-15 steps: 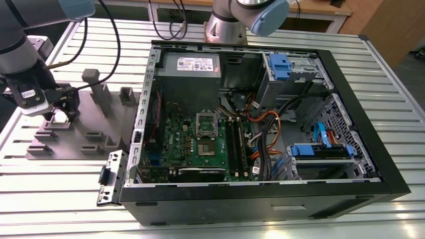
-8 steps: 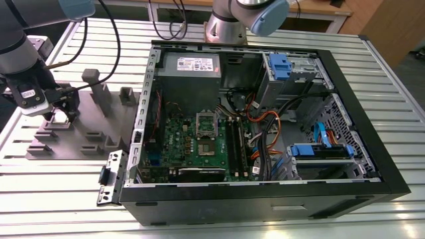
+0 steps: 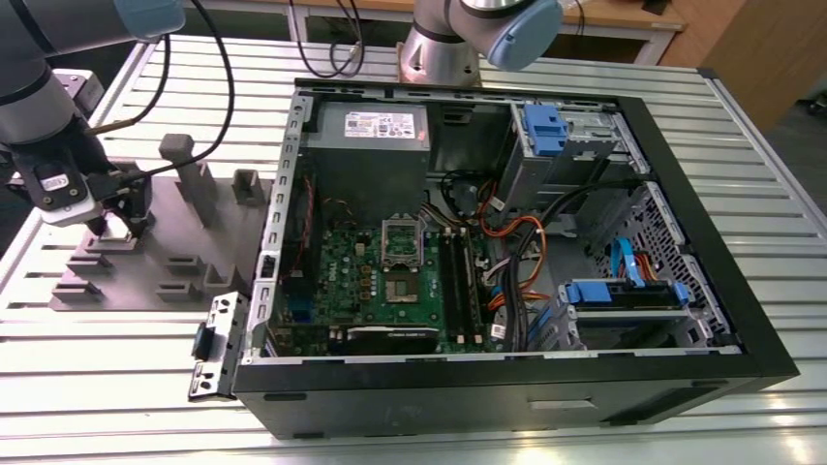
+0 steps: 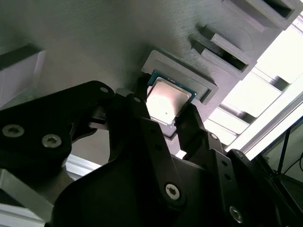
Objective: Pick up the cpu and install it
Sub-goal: 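Pick up the cpu and move it towards the insertion slot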
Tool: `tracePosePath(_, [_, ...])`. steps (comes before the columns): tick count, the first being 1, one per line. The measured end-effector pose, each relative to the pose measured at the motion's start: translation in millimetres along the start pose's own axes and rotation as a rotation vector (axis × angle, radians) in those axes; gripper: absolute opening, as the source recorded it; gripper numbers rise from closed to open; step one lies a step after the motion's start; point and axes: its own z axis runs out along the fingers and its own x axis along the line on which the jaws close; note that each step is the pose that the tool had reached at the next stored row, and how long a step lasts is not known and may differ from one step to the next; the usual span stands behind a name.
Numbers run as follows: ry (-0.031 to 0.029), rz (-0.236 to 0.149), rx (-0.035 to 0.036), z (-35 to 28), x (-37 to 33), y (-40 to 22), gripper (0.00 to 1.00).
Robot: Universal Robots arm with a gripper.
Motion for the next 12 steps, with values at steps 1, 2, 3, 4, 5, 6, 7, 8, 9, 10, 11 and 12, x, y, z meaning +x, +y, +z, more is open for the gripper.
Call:
tracePosePath(1, [0.0,0.0,0.0,0.0,0.0,0.0,0.51])
tracePosePath(2, [0.0,0.0,0.0,0.0,0.0,0.0,0.51])
tracePosePath(3, [-0.0001,0.0,0.0,0.0,0.0,0.0,0.51])
tracePosePath(4, [-0.0001,0.0,0.0,0.0,0.0,0.0,0.51])
tracePosePath(5, [0.0,0.0,0.0,-0.1,0.0,0.0,0.51])
tracePosePath(6, [0.0002,0.0,0.0001,-0.2,-0.3,0.0,0.51])
tracePosePath(7, [0.0002,0.0,0.0001,-0.2,-0.6,0.1,0.51])
tracePosePath(8, [0.0002,0.0,0.0001,-0.2,-0.7,0.0,0.51])
tracePosePath(9, [0.0001,0.0,0.0001,-0.1,-0.9,0.0,0.51])
tracePosePath(10, [-0.0001,0.0,-0.0001,0.0,-1.2,0.0,0.51])
tracePosePath(11, [-0.0001,0.0,0.0,0.0,-1.2,0.0,0.51])
tracePosePath(12, [0.0,0.0,0.0,-0.1,-1.4,0.0,0.51])
